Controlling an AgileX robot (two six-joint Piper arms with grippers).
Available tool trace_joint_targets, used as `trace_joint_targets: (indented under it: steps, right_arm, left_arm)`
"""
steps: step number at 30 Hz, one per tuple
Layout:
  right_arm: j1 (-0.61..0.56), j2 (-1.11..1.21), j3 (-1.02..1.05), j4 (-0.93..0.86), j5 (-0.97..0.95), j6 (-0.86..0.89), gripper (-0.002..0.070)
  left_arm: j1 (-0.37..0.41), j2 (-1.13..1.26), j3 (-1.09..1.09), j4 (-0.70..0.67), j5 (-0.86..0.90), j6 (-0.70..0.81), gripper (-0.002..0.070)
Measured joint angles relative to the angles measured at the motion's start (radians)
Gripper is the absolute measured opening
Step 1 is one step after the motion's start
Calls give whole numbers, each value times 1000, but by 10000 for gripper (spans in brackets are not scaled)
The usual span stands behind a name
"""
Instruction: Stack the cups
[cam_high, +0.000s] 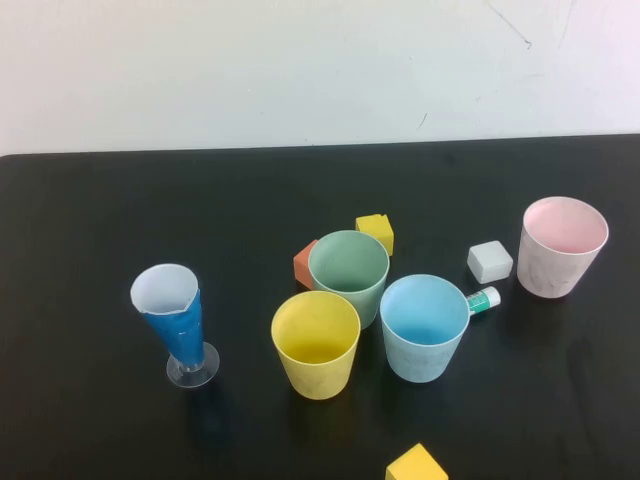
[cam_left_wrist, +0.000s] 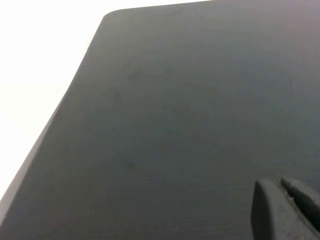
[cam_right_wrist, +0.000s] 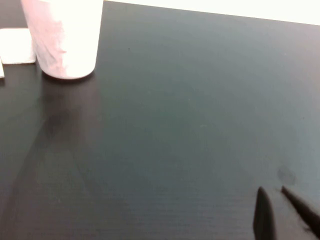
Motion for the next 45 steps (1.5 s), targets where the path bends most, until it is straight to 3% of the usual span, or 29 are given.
trace_joint_targets:
  steps: [32, 34, 36, 38, 41, 45]
  right_arm:
    - [0, 0, 0, 7, 0, 3, 10]
    - [0, 0, 0, 15, 0, 16, 10]
    - [0, 0, 0, 67, 0, 49, 10]
    - [0, 0, 0, 184, 2, 104, 10]
    - [0, 0, 0, 421, 8, 199, 10]
    - [0, 0, 0, 659, 12, 249, 10]
  left_arm:
    - [0, 0, 0, 40, -35, 8, -3]
    - [0, 0, 2, -50, -56, -43, -3]
    - [0, 0, 2, -260, -76, -154, -3]
    - [0, 0, 2, -491, -90, -283, -3]
    - [0, 0, 2, -728, -118, -372, -3]
    - [0, 0, 2, -877, -152, -394, -3]
